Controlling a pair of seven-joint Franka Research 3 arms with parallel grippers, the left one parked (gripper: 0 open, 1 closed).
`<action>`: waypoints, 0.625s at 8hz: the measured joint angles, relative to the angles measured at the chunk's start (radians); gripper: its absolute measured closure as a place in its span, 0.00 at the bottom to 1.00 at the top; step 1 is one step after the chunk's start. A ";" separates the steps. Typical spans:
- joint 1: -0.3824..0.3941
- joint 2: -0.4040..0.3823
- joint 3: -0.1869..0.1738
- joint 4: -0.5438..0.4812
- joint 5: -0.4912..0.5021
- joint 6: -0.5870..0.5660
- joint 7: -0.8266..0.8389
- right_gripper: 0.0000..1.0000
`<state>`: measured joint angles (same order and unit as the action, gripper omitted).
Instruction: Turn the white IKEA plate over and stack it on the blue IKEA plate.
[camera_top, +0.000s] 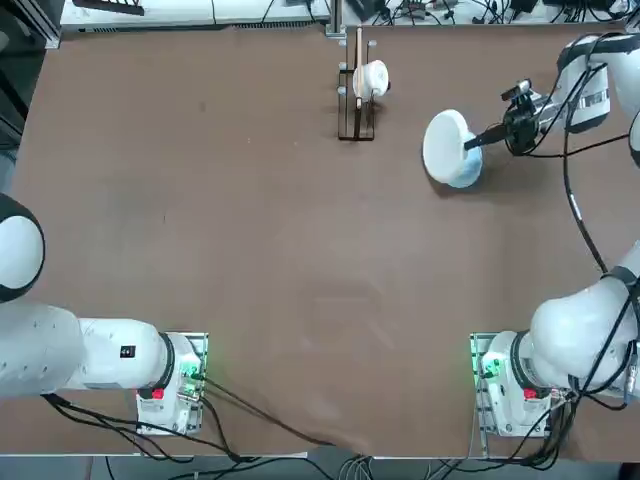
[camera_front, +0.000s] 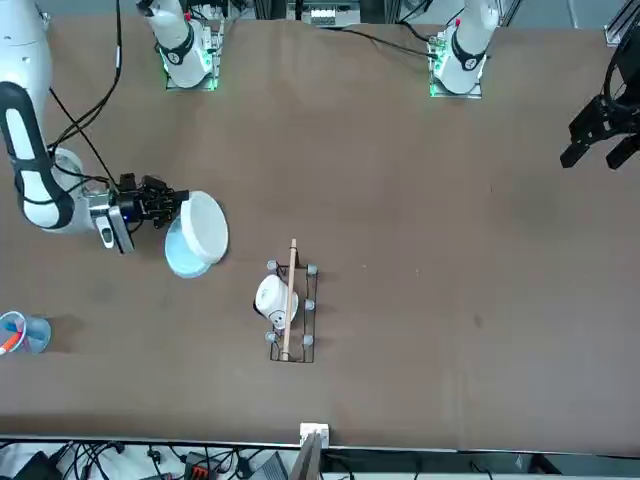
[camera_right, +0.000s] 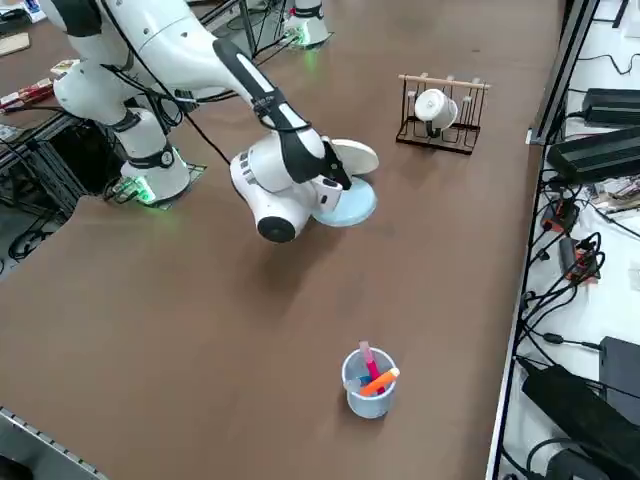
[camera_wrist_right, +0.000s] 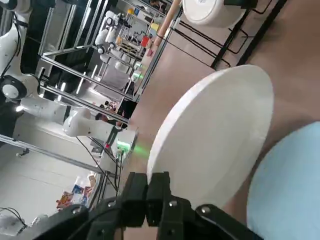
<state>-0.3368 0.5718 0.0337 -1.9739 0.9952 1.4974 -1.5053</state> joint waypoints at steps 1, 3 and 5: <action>-0.014 0.013 0.000 0.021 -0.020 -0.002 0.000 0.94; -0.041 0.046 0.000 0.065 -0.045 -0.022 -0.003 0.94; -0.056 0.065 -0.001 0.102 -0.077 -0.021 -0.003 0.89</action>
<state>-0.3925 0.6370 0.0332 -1.8720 0.9184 1.4759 -1.5086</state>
